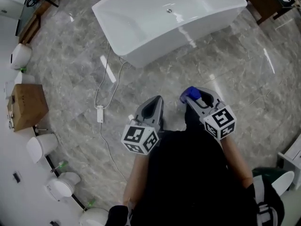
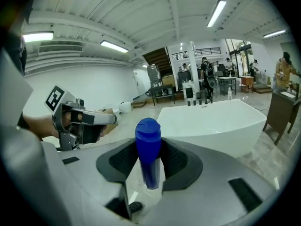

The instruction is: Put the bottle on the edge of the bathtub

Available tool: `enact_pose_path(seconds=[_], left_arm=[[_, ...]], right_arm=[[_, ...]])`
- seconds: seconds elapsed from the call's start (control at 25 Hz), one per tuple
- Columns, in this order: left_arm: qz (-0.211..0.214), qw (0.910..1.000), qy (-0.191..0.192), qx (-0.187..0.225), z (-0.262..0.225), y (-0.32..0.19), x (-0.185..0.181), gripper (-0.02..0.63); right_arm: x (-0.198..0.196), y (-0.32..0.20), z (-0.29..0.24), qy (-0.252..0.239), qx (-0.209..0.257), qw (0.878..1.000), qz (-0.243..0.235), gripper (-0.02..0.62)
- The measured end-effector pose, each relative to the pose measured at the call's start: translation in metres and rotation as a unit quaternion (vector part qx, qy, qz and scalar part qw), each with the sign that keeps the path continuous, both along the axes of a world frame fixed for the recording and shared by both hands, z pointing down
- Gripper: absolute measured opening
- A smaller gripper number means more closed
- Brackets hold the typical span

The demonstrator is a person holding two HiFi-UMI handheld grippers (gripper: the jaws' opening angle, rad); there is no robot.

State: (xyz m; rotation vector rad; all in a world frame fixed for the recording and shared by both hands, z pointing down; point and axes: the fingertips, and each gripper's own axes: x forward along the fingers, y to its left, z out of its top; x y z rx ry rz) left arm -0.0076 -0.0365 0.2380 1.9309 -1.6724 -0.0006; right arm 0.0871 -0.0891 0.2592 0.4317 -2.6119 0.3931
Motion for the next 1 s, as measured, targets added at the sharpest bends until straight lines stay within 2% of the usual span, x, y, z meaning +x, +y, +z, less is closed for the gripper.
enact_pose_path(seconds=[0.12, 0.28, 0.56, 0.8, 1.0], left_arm=[[-0.023, 0.9997, -0.001, -0.003, 0.003, -0.036, 0.019, 0.011], [-0.057, 0.9983, 0.002, -0.01, 0.008, -0.071, 0.037, 0.011], [-0.084, 0.9961, 0.004, -0.026, 0.023, -0.1, 0.054, 0.011], [-0.085, 0.9952, 0.015, -0.047, 0.053, -0.108, 0.042, 0.011], [-0.065, 0.9958, 0.03, -0.056, 0.116, -0.12, 0.024, 0.011]], right_arm=[[0.008, -0.039, 0.011, 0.004, -0.005, 0.999, -0.038, 0.152], [0.014, -0.077, 0.035, 0.037, -0.022, 0.996, -0.083, 0.152], [0.014, -0.108, 0.088, 0.096, -0.036, 0.982, -0.157, 0.152], [0.002, -0.127, 0.142, 0.145, -0.041, 0.974, -0.17, 0.152], [-0.015, -0.14, 0.199, 0.173, -0.04, 0.973, -0.15, 0.152]])
